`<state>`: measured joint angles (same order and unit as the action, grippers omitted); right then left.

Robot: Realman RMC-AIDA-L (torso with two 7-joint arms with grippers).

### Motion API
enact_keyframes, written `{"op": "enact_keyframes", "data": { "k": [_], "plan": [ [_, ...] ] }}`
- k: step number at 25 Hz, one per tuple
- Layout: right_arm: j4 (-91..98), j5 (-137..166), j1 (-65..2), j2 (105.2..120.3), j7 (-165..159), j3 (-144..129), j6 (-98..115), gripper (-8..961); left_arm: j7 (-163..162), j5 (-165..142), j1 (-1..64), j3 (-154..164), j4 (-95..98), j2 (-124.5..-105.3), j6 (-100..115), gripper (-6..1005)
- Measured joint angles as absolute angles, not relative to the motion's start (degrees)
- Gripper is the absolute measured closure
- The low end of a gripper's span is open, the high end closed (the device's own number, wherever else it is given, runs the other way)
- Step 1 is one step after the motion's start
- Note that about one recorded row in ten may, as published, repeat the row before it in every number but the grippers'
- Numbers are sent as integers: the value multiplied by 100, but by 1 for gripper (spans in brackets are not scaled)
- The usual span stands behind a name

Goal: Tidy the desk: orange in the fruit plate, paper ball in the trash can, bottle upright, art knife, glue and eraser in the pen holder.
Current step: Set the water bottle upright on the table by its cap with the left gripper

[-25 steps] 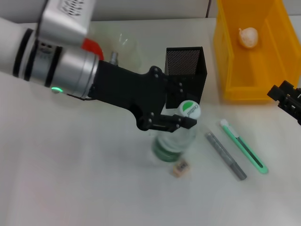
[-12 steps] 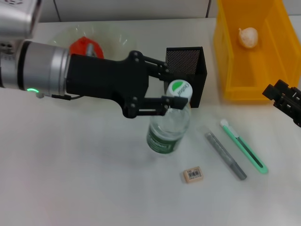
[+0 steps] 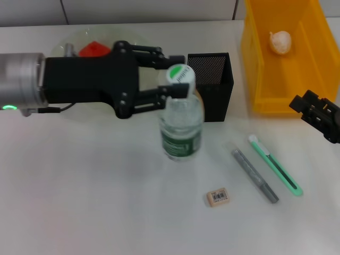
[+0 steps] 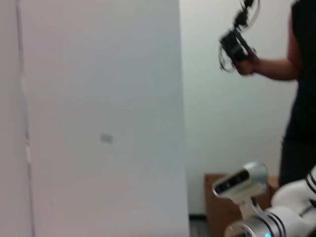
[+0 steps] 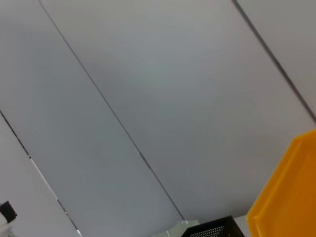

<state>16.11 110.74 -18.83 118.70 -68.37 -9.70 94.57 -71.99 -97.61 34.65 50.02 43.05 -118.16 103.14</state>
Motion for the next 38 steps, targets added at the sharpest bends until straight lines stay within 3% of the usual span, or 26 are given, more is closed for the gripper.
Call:
{"op": "enact_keyframes", "data": {
  "k": [22,38],
  "plan": [
    [1608,11074,-2363,11900,-6820,-1292,9441,244,-5907,-9549,2528,3244,3418,-11820,10354,568],
    [1547,11069,-2548,11900,-6822,-1345,9283,245,-4526,-9514,2200,2657,2650,-11832,9925,567]
  ]
}}
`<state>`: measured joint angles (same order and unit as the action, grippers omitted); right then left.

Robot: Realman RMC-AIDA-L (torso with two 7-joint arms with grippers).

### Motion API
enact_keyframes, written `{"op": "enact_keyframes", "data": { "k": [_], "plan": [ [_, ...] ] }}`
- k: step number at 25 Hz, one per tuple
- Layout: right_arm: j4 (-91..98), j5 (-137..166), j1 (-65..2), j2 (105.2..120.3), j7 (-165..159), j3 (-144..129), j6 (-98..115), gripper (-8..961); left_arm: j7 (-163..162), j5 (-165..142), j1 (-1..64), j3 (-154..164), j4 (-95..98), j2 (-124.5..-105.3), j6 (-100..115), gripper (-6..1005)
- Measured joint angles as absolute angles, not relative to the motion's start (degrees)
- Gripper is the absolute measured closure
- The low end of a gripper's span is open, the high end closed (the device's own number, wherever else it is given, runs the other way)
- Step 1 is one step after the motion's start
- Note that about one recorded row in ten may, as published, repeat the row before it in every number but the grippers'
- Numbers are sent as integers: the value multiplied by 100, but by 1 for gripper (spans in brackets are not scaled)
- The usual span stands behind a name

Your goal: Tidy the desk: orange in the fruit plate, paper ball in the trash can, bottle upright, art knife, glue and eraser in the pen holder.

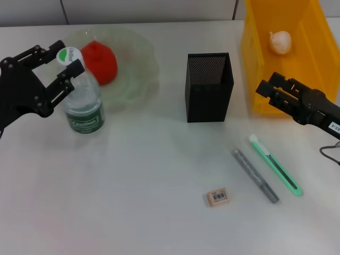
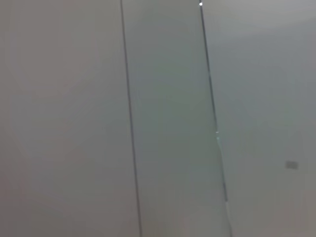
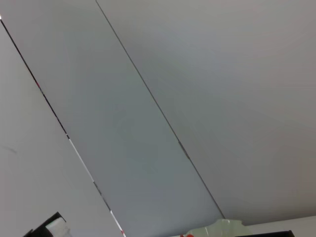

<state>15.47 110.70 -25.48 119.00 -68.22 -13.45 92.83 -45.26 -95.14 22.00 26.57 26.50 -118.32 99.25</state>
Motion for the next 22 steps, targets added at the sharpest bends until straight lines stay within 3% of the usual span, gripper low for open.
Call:
{"op": "enact_keyframes", "data": {
  "k": [16,22],
  "plan": [
    [1547,11039,-2584,11900,-6839,-1344,9212,245,-4091,-9478,2113,2534,2263,-11833,9489,565],
    [1547,11032,-2586,11900,-6840,-1331,9225,245,-4522,-9209,1944,2151,2308,-11710,10509,343]
  ]
}}
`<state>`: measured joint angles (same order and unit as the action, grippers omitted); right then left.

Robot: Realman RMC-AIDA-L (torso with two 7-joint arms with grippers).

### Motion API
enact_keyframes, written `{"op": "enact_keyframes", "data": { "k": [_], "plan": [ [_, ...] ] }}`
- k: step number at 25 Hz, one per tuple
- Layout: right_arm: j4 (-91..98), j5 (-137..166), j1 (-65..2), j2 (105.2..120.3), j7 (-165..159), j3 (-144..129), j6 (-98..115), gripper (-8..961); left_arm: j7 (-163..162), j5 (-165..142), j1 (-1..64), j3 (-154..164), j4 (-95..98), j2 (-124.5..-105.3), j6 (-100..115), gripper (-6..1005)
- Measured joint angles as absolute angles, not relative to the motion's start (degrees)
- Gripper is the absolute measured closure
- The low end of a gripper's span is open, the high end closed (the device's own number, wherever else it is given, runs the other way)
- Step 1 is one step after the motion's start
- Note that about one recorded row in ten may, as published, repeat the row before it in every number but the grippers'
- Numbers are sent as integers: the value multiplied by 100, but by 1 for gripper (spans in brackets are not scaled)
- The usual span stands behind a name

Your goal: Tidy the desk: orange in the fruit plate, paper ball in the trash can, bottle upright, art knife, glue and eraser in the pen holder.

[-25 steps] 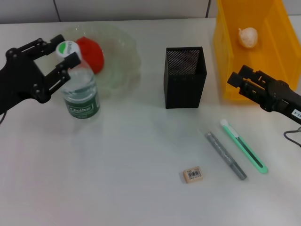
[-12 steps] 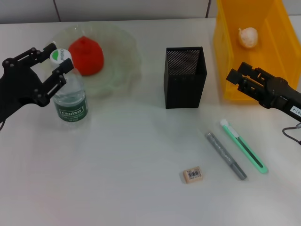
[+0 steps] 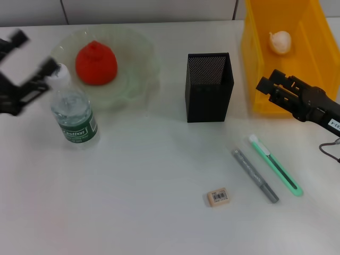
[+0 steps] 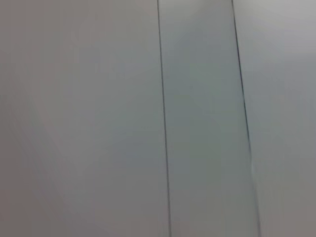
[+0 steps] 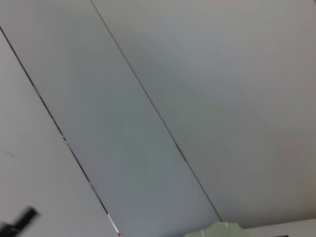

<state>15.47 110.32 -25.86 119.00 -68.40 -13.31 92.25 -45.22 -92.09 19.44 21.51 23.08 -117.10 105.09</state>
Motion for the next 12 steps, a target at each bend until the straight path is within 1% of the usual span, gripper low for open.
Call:
{"op": "enact_keyframes", "data": {
  "k": [2,4,6,7,8,9,11,12],
  "plan": [
    [1599,11028,-2650,11884,-6893,-1305,9318,245,-4878,-9040,1863,2060,2375,-11571,11066,266],
    [1678,11032,-2697,11861,-6992,-1315,9374,245,-5527,-8954,1792,2196,2644,-11378,11484,189],
    [1990,11056,-2805,11800,-7352,-1434,9514,245,-5910,-9024,1727,2536,2974,-11239,11511,189],
    [2655,11095,-2937,11732,-8096,-1815,9736,245,-6063,-9152,1659,2972,3217,-11138,11503,190],
    [2655,11095,-2937,11732,-8096,-1815,9736,245,-6063,-9152,1659,2972,3217,-11138,11503,190],
    [2988,11103,-2989,11693,-8456,-2053,9867,245,-6079,-9249,1625,3185,3286,-11110,11503,190],
    [3717,11125,-3104,11590,-9358,-2656,10161,245,-6072,-9442,1579,3572,3393,-11096,11491,191],
    [4680,11228,-3194,11514,-10398,-3318,10430,245,-6043,-9721,1558,3812,3448,-11146,11445,191]
  ]
}}
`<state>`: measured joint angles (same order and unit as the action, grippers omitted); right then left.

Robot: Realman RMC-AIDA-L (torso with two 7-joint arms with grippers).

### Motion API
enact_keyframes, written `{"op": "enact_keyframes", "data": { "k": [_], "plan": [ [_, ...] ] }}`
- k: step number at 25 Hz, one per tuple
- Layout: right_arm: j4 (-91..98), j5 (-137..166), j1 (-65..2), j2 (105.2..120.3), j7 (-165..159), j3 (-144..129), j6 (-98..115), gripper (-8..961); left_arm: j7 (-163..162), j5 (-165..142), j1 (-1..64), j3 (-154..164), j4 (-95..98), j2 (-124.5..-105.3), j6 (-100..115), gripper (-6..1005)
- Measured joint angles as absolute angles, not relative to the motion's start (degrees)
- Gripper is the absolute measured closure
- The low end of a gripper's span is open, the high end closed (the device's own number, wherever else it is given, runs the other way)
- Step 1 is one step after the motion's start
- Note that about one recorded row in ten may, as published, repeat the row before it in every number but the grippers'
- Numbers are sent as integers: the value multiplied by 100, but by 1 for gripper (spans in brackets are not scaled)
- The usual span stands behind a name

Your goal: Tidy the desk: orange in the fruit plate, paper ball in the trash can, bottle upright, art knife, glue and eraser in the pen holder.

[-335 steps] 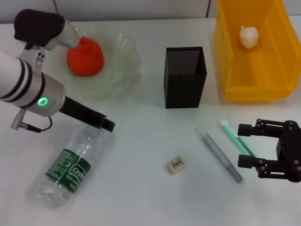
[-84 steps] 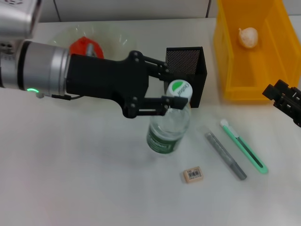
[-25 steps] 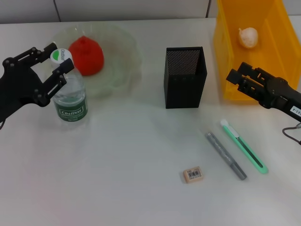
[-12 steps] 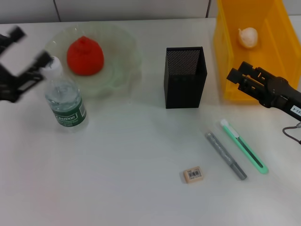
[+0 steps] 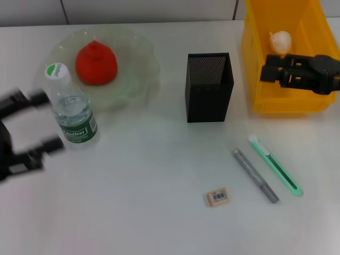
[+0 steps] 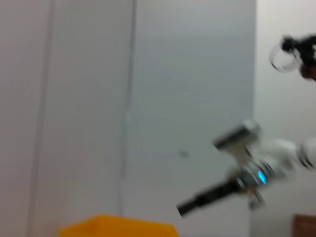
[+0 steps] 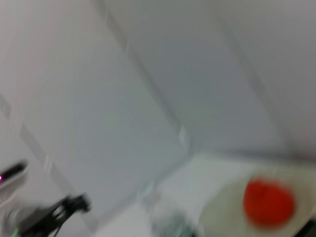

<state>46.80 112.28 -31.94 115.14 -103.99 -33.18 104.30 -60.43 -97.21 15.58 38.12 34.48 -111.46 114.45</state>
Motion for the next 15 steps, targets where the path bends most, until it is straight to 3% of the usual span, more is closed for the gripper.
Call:
{"op": "enact_keyframes", "data": {
  "k": [9,12,15],
  "plan": [
    [7940,13387,-3723,11528,-13472,-5251,11243,245,-5916,-10349,1549,3986,3417,-11358,11057,193],
    [8664,14393,-3886,11640,-14121,-5963,11432,245,-5974,-10430,1586,4024,3417,-11366,10994,194],
    [8875,15484,-3917,11925,-14419,-6695,11170,245,-5992,-10447,1639,4028,3417,-11424,10908,195]
  ]
}}
